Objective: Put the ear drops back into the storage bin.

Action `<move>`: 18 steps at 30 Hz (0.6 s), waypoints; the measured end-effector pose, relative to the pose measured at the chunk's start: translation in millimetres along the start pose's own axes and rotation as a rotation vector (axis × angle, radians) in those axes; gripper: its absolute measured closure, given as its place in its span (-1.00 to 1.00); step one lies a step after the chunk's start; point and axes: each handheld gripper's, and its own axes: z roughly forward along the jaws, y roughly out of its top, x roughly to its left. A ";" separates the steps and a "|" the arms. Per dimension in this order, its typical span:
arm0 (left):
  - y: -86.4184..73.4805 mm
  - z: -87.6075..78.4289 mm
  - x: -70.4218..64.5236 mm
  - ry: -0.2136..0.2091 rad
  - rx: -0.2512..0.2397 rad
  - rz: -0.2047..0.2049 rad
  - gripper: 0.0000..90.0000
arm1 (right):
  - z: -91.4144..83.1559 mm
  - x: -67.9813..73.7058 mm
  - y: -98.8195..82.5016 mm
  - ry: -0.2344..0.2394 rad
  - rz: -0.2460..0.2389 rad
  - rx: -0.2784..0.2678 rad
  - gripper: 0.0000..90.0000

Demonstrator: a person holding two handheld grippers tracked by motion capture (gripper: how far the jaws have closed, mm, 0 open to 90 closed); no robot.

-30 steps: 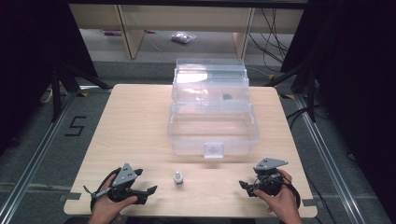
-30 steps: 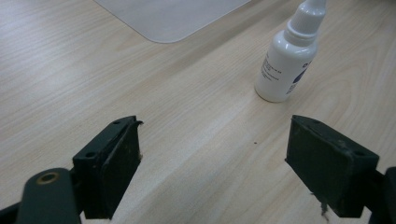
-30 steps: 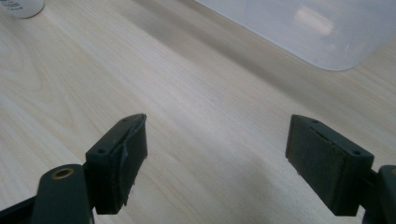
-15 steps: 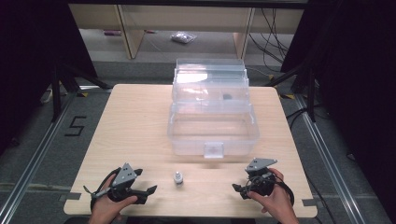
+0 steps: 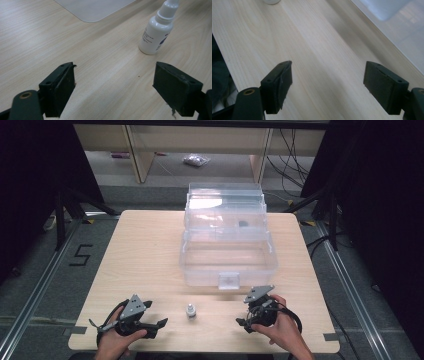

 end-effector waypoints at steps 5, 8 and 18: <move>0.0 0.3 0.2 0.000 0.000 0.001 -0.62 | 8.0 12.2 19.9 0.043 -0.081 0.042 -0.44; 0.1 -0.1 0.5 0.001 0.004 0.008 -0.62 | 11.3 18.2 30.8 0.059 -0.119 0.046 -0.43; 0.1 -0.3 0.1 -0.002 -0.006 0.004 -0.62 | 29.0 40.7 65.7 0.103 -0.225 0.076 -0.39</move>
